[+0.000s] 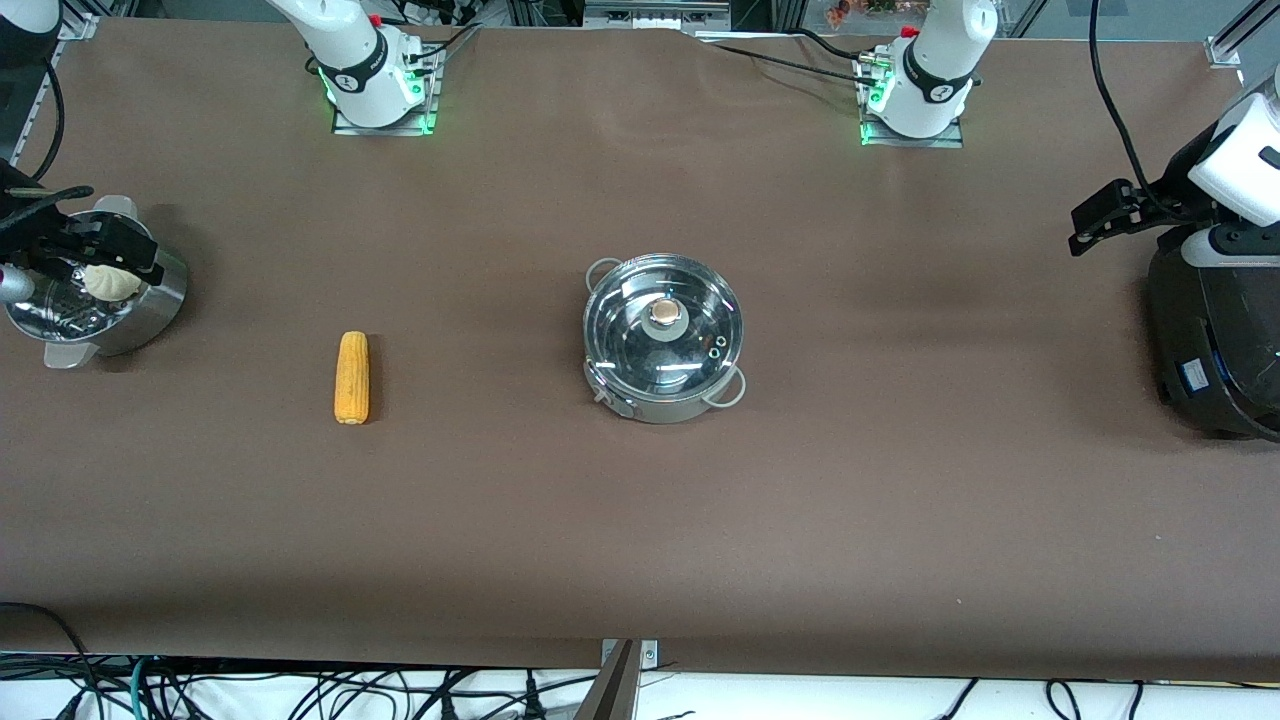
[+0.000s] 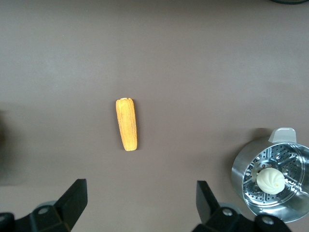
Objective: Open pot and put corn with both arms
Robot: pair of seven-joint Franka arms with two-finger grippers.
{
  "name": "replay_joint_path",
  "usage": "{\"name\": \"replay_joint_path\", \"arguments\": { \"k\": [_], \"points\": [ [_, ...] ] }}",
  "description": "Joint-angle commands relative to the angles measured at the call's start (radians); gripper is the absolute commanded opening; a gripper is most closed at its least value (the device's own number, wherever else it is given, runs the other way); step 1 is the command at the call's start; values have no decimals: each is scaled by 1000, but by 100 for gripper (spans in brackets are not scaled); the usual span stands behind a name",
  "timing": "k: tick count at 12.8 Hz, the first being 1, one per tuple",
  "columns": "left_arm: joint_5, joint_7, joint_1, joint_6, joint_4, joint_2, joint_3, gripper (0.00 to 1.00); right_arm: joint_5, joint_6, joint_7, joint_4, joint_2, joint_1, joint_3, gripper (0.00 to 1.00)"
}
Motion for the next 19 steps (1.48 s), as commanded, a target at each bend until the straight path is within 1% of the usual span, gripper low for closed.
{"name": "replay_joint_path", "arguments": {
  "k": [1,10,12,15,16,19],
  "points": [
    [-14,1,10,-26,35,16,-4,100,-7,-4,-17,25,13,2,-1,100],
    [-14,3,14,-26,35,17,-4,100,-5,-2,-17,25,16,0,-1,100],
    [-17,4,11,-56,36,20,-4,100,-5,-2,-17,25,16,0,-1,100],
    [-25,6,-10,-84,36,24,-15,100,-4,-2,-17,25,16,-1,-1,100],
    [-25,6,-25,-85,36,39,-20,100,-1,-2,-15,25,16,-3,-1,100],
    [-77,6,-79,-85,38,63,-20,100,1,-2,-15,25,22,-6,-2,100]
  ]
}}
